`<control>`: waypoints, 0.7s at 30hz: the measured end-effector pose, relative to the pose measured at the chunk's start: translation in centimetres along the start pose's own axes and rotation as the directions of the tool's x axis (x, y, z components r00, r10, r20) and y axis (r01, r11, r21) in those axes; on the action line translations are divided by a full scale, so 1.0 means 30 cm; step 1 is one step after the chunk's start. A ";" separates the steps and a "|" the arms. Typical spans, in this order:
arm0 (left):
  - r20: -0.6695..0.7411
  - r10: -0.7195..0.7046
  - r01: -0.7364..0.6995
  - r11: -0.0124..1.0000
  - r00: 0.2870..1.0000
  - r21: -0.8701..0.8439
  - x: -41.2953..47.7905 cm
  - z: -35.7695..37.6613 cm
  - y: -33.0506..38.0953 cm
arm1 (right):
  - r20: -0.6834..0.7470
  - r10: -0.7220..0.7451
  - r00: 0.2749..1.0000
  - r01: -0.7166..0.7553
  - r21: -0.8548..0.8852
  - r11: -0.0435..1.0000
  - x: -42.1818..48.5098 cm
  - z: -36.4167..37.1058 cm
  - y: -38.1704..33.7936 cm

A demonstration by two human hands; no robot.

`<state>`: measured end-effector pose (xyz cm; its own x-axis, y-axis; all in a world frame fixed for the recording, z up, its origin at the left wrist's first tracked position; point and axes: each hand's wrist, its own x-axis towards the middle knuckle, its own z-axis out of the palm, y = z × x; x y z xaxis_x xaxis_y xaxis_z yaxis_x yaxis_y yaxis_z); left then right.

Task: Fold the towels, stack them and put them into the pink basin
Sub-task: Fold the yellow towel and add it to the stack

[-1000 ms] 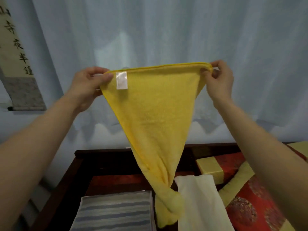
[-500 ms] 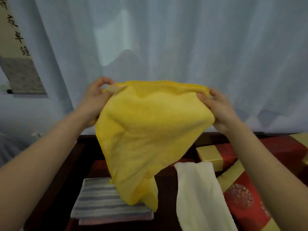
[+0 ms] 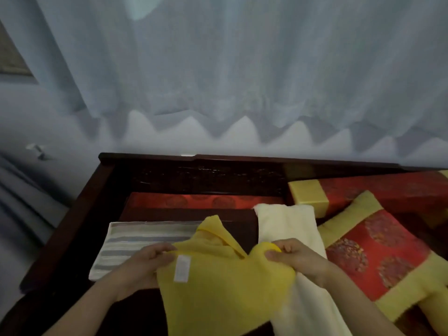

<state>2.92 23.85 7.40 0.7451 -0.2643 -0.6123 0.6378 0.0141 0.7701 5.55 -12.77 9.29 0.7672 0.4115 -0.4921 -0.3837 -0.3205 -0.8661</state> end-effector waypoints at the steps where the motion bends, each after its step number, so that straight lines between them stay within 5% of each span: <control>1: -0.062 0.010 -0.016 0.996 0.998 -0.091 0.033 -0.006 -0.005 | -0.074 -0.036 0.997 0.039 0.040 0.998 0.037 0.013 0.004; 4: -0.297 0.044 -0.111 0.971 0.954 -0.213 0.129 -0.010 -0.003 | -0.150 -0.108 0.983 0.124 0.106 0.987 0.165 0.067 -0.020; 6: -0.485 0.035 -0.119 0.983 0.874 -0.143 0.198 -0.023 -0.032 | -0.155 -0.139 0.978 0.146 0.030 0.989 0.262 0.112 -0.038; 10: -0.689 0.034 0.189 0.951 0.724 0.245 0.286 -0.059 -0.106 | -0.133 -0.260 0.956 0.183 -0.423 0.887 0.463 0.208 -0.033; 13: -0.638 -0.020 0.317 0.880 0.770 0.354 0.290 -0.051 -0.102 | -0.045 -0.154 0.987 0.065 -0.766 0.640 0.564 0.258 -0.017; 16: -0.510 -0.190 0.334 0.920 0.839 0.205 0.279 -0.022 -0.066 | -0.057 -0.161 0.985 0.013 -0.914 0.406 0.592 0.286 -0.012; 18: -0.452 -0.205 0.302 0.941 0.868 0.153 0.264 -0.001 -0.048 | -0.115 -0.273 0.955 -0.001 -0.923 0.385 0.589 0.283 -0.002; 21: -0.409 -0.137 0.200 0.973 0.902 0.114 0.226 0.028 -0.031 | -0.161 -0.423 0.892 0.084 -0.860 0.503 0.555 0.245 0.022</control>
<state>7.21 21.24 2.70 0.6645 0.1536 -0.7313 0.7472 -0.1491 0.6477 14.29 0.14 -0.12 0.9292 0.3651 -0.0581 0.3131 -0.8607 -0.4015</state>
